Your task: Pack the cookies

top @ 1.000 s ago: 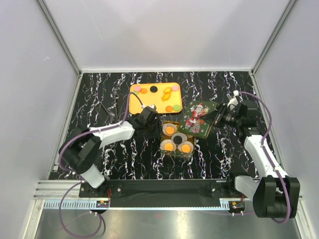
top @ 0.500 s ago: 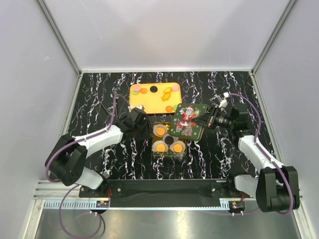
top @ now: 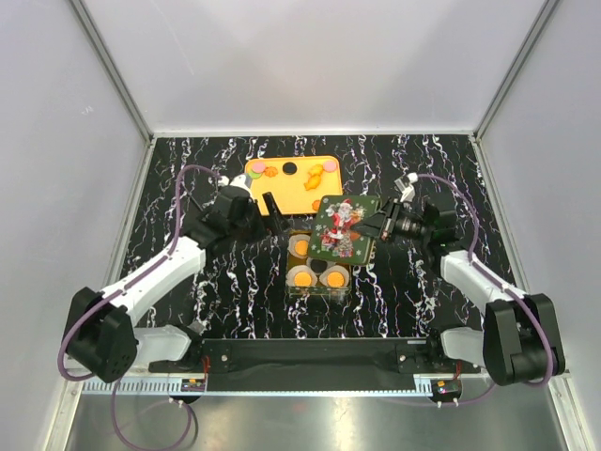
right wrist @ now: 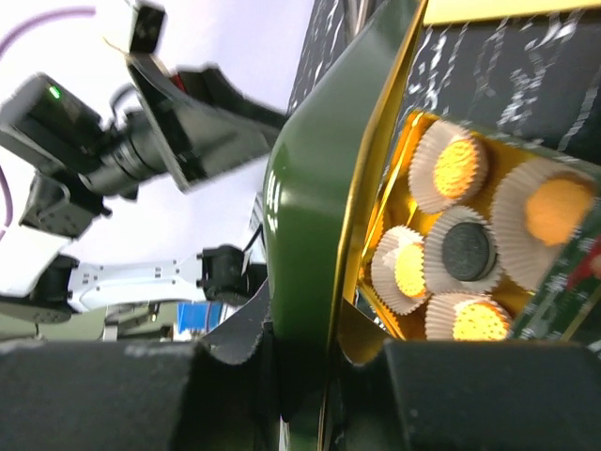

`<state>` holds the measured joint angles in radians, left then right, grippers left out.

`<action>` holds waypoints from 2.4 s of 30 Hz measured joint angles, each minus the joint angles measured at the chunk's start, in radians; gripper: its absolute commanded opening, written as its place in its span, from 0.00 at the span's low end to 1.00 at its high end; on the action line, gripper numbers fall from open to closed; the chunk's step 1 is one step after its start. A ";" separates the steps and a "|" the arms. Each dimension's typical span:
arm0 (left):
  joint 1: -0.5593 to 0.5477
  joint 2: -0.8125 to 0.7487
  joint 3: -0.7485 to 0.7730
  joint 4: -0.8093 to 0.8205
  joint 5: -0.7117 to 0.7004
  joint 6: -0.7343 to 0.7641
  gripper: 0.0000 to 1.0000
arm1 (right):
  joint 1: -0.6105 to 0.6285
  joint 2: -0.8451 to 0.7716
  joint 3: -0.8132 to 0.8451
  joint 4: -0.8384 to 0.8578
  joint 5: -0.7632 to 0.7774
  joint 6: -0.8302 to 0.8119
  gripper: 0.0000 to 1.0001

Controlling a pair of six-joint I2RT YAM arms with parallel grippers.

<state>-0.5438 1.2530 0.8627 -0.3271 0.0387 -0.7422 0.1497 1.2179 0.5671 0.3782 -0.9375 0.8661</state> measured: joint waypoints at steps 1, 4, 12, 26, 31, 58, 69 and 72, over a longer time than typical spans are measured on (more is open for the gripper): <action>0.013 -0.010 0.000 0.016 0.014 0.001 0.97 | 0.016 0.011 -0.001 0.014 0.000 0.003 0.00; 0.021 -0.012 -0.002 0.052 0.057 0.003 0.99 | 0.058 0.050 -0.004 0.060 0.000 0.015 0.00; 0.019 0.008 -0.080 0.160 0.183 0.003 0.99 | 0.144 0.183 -0.020 0.220 0.000 0.087 0.00; 0.019 0.060 -0.180 0.254 0.249 -0.010 0.99 | 0.192 0.322 -0.064 0.480 0.000 0.206 0.00; 0.019 0.076 -0.197 0.305 0.271 -0.015 0.99 | 0.192 0.356 -0.079 0.532 -0.003 0.227 0.00; -0.008 0.164 -0.201 0.346 0.291 -0.017 0.97 | 0.192 0.470 -0.142 0.711 -0.034 0.305 0.08; -0.020 0.204 -0.150 0.302 0.285 0.005 0.96 | 0.168 0.472 -0.164 0.735 -0.037 0.301 0.27; -0.024 0.221 -0.135 0.289 0.279 0.010 0.96 | 0.159 0.472 -0.172 0.745 -0.043 0.306 0.30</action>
<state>-0.5678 1.4738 0.7277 -0.0380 0.3176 -0.7326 0.3084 1.6894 0.3950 1.1236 -0.9810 1.1717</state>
